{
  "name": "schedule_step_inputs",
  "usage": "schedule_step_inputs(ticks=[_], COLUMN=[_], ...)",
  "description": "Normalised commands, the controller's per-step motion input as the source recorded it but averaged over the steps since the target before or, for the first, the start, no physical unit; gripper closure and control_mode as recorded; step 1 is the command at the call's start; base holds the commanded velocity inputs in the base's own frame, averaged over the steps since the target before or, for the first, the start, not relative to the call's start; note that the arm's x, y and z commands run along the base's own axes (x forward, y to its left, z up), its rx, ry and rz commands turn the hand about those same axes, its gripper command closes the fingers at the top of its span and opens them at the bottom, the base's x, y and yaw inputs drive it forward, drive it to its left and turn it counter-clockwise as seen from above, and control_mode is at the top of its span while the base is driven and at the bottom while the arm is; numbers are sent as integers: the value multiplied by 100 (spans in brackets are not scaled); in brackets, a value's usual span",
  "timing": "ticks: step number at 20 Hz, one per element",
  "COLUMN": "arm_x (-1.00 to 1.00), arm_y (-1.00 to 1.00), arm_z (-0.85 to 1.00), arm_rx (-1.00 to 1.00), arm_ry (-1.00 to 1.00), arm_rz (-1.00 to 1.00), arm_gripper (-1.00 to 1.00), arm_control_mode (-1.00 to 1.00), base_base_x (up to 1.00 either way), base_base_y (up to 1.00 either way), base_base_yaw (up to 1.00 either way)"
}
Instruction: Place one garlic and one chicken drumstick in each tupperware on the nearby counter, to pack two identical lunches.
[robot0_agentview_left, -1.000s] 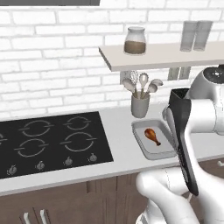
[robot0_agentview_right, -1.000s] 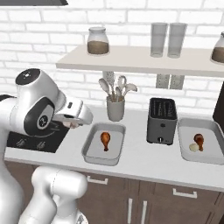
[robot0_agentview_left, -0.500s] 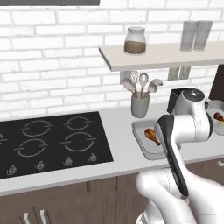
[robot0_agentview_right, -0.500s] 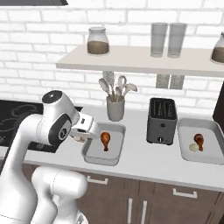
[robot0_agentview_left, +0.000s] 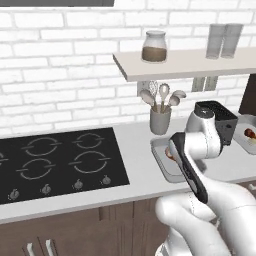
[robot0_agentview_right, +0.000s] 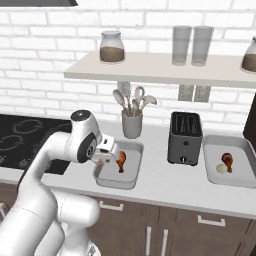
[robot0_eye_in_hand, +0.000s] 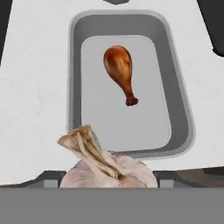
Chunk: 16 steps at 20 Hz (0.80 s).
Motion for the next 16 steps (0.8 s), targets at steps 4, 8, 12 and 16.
schedule_step_inputs(ticks=[4, 8, 12, 16], arm_x=[69, 59, 54, 52], arm_y=[-6, -16, -15, -8], arm_z=[-51, -61, -60, -56], arm_rx=[5, 3, 2, 0], arm_ry=[11, 6, 4, 2], arm_rz=[8, 8, 7, 7], arm_gripper=[100, 100, 100, 100], arm_control_mode=[-100, -100, -100, -100], base_base_x=[0, 0, 0, 0], base_base_y=[0, 0, 0, 0], base_base_yaw=[0, 0, 0, 0])
